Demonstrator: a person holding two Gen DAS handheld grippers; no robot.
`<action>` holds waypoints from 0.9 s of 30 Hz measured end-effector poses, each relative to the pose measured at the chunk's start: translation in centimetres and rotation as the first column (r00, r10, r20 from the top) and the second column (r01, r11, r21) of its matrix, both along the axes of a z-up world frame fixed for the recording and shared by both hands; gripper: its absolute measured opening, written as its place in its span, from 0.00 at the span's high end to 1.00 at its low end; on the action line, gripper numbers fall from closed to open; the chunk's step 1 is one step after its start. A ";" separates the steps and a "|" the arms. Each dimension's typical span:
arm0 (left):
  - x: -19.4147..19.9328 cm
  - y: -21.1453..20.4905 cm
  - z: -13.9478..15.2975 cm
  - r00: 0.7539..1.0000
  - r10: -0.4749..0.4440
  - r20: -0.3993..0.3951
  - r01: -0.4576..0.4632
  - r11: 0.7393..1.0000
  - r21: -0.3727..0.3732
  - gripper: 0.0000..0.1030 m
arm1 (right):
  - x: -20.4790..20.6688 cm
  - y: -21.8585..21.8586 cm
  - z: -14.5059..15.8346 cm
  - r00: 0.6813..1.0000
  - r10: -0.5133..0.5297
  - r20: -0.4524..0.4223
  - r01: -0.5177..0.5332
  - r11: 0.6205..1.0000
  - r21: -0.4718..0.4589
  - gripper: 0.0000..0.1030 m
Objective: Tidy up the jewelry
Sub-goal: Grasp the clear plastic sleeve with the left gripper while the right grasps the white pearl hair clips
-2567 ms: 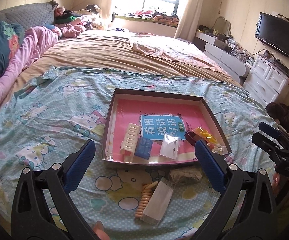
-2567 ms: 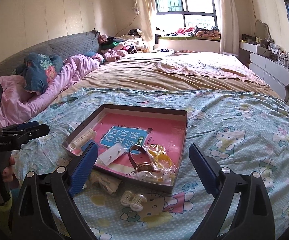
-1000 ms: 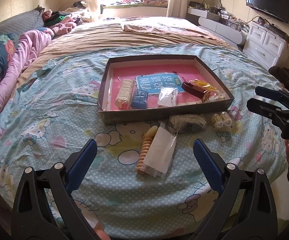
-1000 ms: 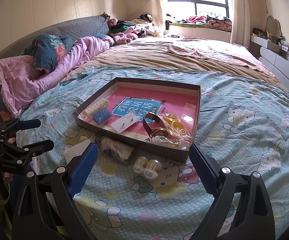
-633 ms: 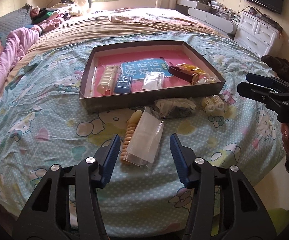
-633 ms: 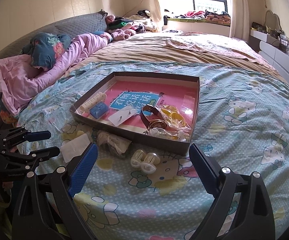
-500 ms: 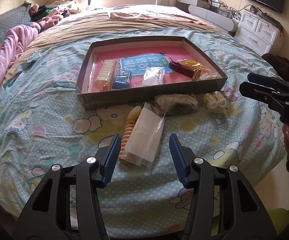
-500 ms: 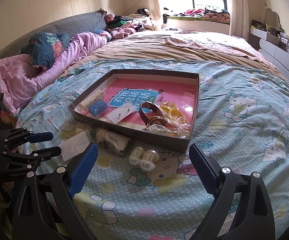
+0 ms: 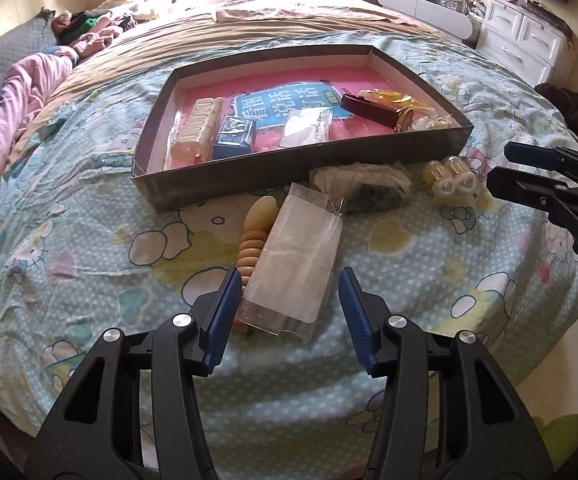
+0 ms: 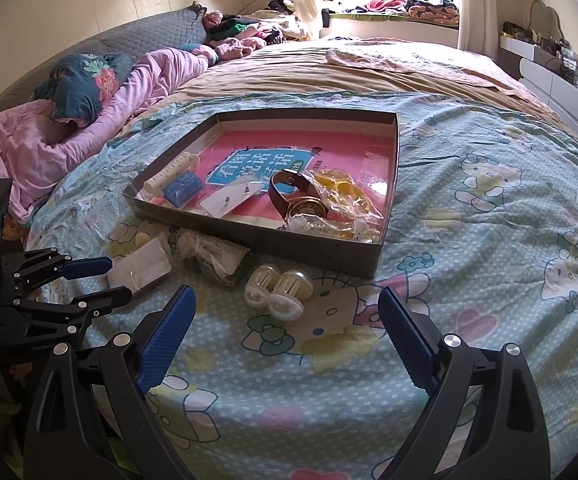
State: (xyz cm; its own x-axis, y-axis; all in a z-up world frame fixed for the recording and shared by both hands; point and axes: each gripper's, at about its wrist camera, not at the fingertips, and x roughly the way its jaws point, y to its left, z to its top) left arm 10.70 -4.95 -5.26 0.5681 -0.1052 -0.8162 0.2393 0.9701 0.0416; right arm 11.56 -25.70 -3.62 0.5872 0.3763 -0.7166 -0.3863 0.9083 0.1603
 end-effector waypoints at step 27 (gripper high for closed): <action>0.1 0.6 0.7 1.000 0.001 0.020 -0.001 0.999 -0.032 0.88 | 2.2 1.4 -2.9 0.998 0.040 -0.046 -0.040 0.999 -0.001 0.55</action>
State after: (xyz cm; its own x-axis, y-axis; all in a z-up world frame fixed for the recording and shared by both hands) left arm 10.82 -4.32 -4.60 0.5841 -0.1305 -0.8011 0.2377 0.9712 0.0151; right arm 13.74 -24.28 -6.53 0.5382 0.3978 -0.7430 -0.4151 0.8924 0.1770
